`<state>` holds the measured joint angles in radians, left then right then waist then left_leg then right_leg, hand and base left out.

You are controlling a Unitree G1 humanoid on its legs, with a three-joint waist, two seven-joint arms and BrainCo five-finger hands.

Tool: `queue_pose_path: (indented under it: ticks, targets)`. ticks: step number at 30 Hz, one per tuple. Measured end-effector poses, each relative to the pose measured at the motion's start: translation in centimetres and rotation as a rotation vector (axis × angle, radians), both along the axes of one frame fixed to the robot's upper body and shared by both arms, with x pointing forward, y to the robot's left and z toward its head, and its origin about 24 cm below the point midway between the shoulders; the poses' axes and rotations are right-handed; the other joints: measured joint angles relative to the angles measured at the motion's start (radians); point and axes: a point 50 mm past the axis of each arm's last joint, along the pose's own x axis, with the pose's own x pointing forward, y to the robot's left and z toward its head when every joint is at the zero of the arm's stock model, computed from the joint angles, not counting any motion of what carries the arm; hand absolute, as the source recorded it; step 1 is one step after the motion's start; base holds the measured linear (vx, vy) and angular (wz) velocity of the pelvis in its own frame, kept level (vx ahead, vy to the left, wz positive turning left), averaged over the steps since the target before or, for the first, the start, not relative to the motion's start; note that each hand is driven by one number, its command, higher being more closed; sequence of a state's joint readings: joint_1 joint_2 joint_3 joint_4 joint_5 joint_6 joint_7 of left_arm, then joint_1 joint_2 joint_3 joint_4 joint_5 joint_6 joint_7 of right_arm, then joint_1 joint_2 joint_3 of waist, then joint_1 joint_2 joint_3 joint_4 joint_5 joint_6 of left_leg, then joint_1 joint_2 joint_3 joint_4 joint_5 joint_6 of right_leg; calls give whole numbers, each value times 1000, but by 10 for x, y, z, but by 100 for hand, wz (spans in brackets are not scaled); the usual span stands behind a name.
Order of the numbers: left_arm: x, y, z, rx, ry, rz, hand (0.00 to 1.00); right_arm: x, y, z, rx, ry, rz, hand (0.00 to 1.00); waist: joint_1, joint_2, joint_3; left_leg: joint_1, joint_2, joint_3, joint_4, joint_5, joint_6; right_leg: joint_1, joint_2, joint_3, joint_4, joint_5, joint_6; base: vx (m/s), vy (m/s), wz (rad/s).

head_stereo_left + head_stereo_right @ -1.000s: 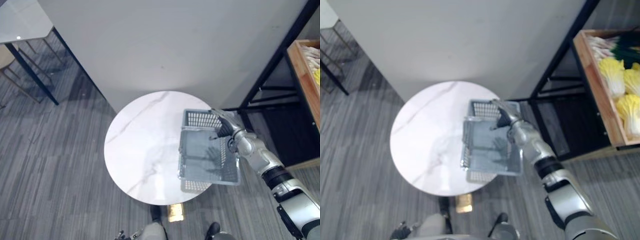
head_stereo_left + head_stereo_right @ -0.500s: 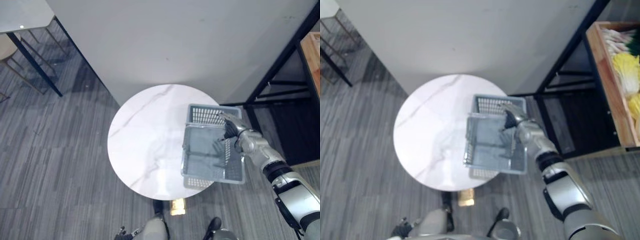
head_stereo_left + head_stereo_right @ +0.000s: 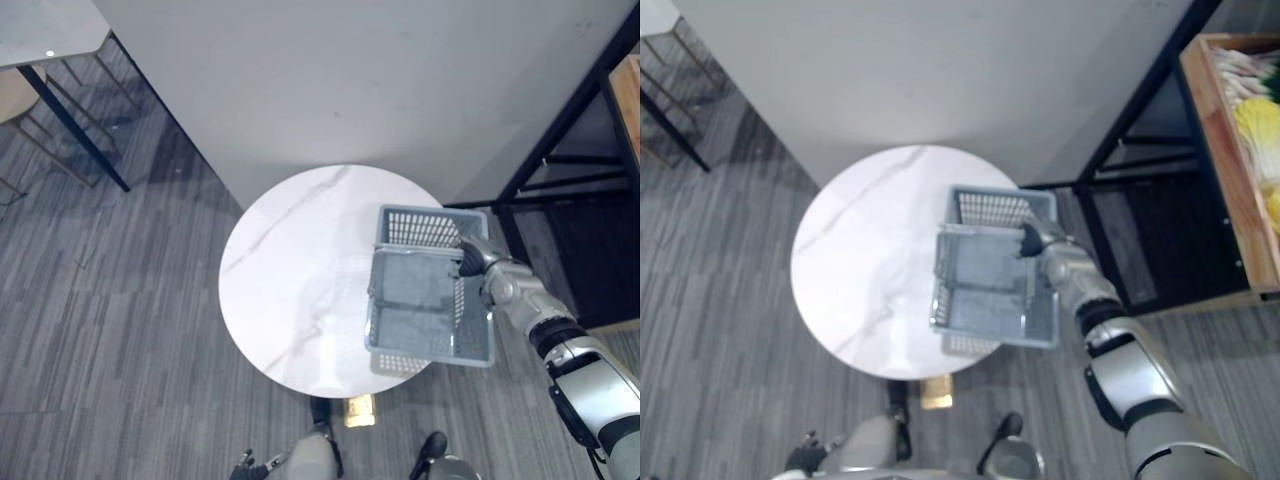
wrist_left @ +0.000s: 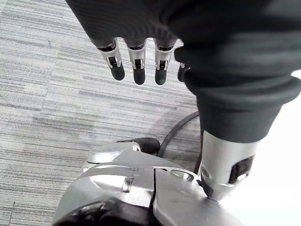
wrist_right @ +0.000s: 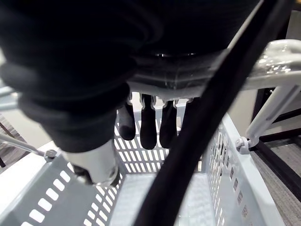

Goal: Pick vegetable in the basket

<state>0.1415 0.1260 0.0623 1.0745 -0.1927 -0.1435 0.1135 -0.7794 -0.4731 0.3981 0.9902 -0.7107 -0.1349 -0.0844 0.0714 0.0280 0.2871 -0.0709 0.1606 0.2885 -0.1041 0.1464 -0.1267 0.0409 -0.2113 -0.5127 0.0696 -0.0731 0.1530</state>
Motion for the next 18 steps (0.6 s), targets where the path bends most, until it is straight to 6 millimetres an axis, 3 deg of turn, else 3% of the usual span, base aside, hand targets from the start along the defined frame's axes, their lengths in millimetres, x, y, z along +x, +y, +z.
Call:
queue_pose_path:
  ticks: [6,10,13,18]
  targets:
    - [1,1,0,7,1,-21,0,0,3,-1,1,5,7,100,-1,0,0,4,0,3,0,0,0,2,-1,2,0,0,0,0,0,0]
    - [1,1,1,8,1,-21,0,-1,17,-4,-26,13,69,100,-5,0,0,15,1,10,0,0,0,8,-2,10,1,0,0,0,0,-5]
    - [1,2,1,9,5,-22,0,-9,32,-3,-9,-12,142,100,-5,-3,-1,31,3,27,0,-1,-1,16,-8,23,1,1,1,-7,4,-10]
    - [0,5,1,19,20,-34,0,-25,38,-1,1,-53,215,100,-19,-11,-5,39,0,34,1,-1,-1,16,-13,33,2,4,7,-12,2,-7]
